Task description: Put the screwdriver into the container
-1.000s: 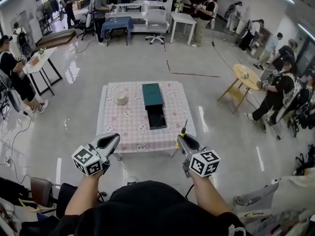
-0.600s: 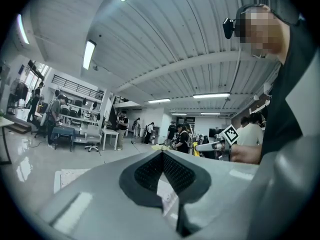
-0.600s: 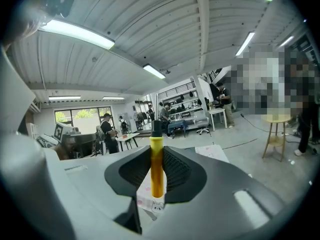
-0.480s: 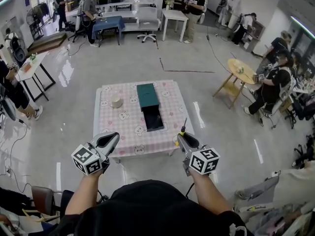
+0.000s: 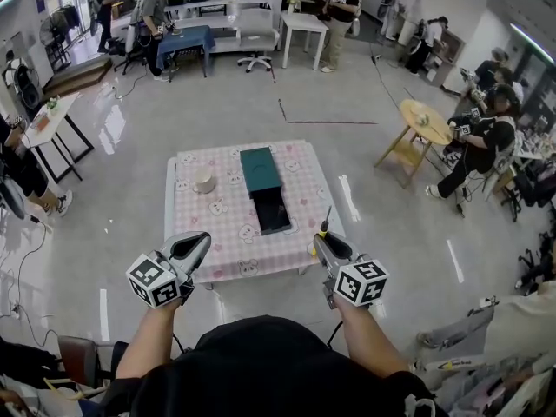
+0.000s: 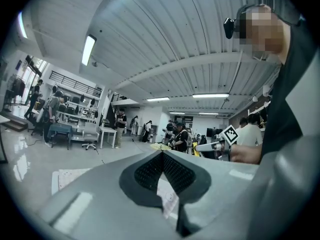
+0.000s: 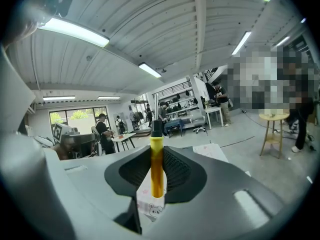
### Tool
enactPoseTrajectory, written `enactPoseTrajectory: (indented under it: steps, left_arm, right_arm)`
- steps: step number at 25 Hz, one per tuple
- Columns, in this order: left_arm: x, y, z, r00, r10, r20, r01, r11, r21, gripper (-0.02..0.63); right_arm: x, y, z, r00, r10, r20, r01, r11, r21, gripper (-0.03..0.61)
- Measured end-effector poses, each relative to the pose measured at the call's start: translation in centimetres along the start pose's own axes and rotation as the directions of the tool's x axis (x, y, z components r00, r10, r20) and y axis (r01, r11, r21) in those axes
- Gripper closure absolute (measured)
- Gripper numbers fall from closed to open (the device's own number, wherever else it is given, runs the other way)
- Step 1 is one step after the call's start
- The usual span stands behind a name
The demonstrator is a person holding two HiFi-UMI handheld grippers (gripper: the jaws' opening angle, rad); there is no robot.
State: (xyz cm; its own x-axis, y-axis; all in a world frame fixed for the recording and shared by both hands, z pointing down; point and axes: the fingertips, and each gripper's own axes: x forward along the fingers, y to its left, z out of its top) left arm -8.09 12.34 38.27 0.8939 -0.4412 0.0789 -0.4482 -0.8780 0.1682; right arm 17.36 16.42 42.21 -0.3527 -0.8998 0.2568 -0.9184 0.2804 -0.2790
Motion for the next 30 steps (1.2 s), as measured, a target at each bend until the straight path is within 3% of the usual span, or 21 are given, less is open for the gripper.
enactPoseTrajectory:
  steps: [22, 30]
  left_arm:
    - [0.1, 6.6, 0.6, 0.998, -0.064, -0.019, 0.064, 0.998, -0.009, 0.614]
    - [-0.3, 8.9, 1.1, 0.997, -0.080, -0.017, 0.080, 0.997, -0.012, 0.614]
  right_arm:
    - [3.6, 0.1, 1.4, 0.990, -0.127, 0.060, 0.125, 0.992, 0.036, 0.472]
    - [5.2, 1.1, 1.8, 0.989, -0.138, 0.055, 0.136, 0.990, 0.042, 0.472]
